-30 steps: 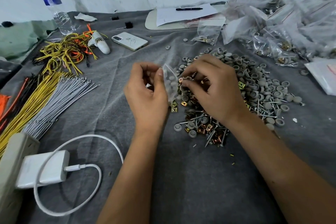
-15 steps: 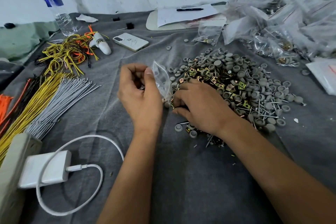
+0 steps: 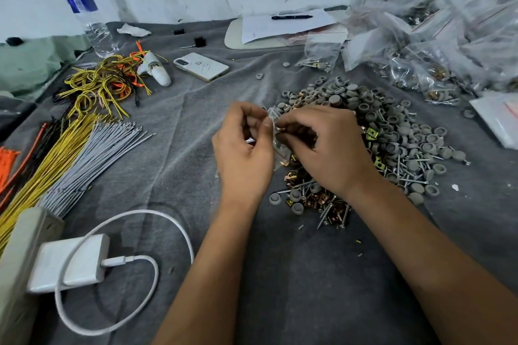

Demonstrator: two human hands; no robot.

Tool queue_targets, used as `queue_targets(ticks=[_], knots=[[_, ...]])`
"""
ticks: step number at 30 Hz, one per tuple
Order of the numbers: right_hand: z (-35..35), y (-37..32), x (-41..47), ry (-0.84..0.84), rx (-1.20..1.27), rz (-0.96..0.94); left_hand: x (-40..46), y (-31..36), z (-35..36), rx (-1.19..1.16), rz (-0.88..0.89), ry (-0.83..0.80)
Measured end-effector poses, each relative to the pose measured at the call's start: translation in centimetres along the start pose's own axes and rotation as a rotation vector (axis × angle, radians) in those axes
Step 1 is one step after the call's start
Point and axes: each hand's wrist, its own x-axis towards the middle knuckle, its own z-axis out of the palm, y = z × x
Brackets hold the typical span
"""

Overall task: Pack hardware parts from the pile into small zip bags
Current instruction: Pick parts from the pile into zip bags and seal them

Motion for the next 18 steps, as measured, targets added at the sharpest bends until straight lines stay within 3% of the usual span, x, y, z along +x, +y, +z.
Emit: queue_targets(ticks=[3,8,10,14,18], knots=[[0.1,0.3,-0.2,-0.035,-0.006,0.065,0.0,0.2,0.0,-0.002,0.032,0.007],[0.0,0.2,0.0,0.050,0.020,-0.057,-0.1,0.4,-0.2,-0.105,-0.021,0.045],[0.0,0.3,0.0,0.007,0.032,-0.068,0.1,0.6,-0.4,-0.176,-0.059,0.082],[0.3,0.5,-0.4,-0.150,-0.042,0.018,0.3,1.0,-0.8,-0.332,-0.130,0.111],[0.1,0.5,0.1,-0.058,0.050,0.095,0.5,1.3,-0.8,-0.330,-0.133,0.183]])
